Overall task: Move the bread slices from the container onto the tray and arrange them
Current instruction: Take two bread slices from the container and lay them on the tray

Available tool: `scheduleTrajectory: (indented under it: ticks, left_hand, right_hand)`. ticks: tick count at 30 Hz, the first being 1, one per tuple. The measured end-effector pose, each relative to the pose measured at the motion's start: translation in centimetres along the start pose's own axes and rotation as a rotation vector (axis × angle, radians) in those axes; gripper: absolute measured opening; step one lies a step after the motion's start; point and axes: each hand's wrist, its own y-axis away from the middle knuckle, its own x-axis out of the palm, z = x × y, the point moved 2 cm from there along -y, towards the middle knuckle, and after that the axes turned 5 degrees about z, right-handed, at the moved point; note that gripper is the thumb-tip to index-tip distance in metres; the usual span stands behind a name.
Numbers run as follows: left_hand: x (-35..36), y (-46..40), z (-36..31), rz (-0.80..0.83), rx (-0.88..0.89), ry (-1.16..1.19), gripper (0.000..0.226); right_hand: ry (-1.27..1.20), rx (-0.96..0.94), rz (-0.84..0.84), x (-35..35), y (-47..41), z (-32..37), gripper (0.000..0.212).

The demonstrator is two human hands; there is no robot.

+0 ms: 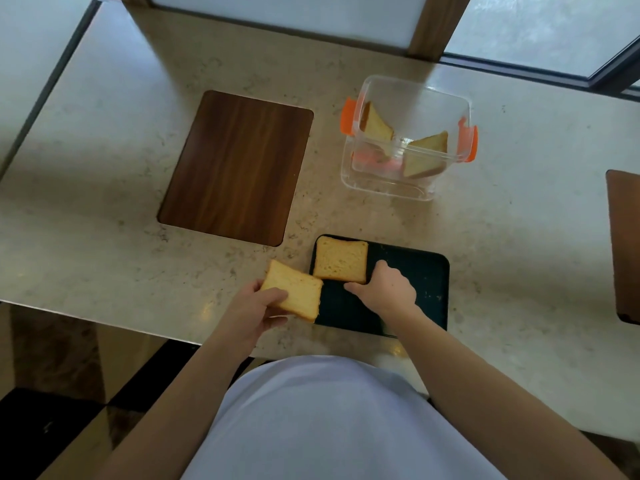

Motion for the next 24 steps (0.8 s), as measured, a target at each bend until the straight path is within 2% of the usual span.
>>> scheduleTrajectory:
  ticks: [8,16,18,19,22,24]
  left_hand:
    - [0.7,0.0,0.1,0.004,-0.001,-0.029,0.029]
    - [1.7,0.2,-0.3,0.041,0.013,-0.099,0.037]
    - [2.2,0.1,-0.3,0.044,0.016,-0.122,0.040]
    - [2.5,0.1,-0.3,0.048,0.017,-0.129,0.042]
    - [3.6,-0.1,0.0,0.092,0.021,-0.097,0.050]
    - [4.4,-0.3,0.4,0.105,0.015,-0.086,0.052]
  right_hand:
    - [-0.006,-0.094,0.006,0.2,-0.3,0.6,0.049]
    - [0.062,-0.147,-0.011,-0.1,-0.6,0.0,0.051]
    - [-0.117,-0.093,-0.003,-0.2,0.2,-1.1,0.054]
    - [-0.284,-0.060,0.025,-0.1,0.7,-1.7,0.054]
    - [-0.826,-0.017,0.272,0.7,2.9,-3.1,0.052]
    - [-0.997,-0.051,0.399,1.3,4.2,-3.8,0.046]
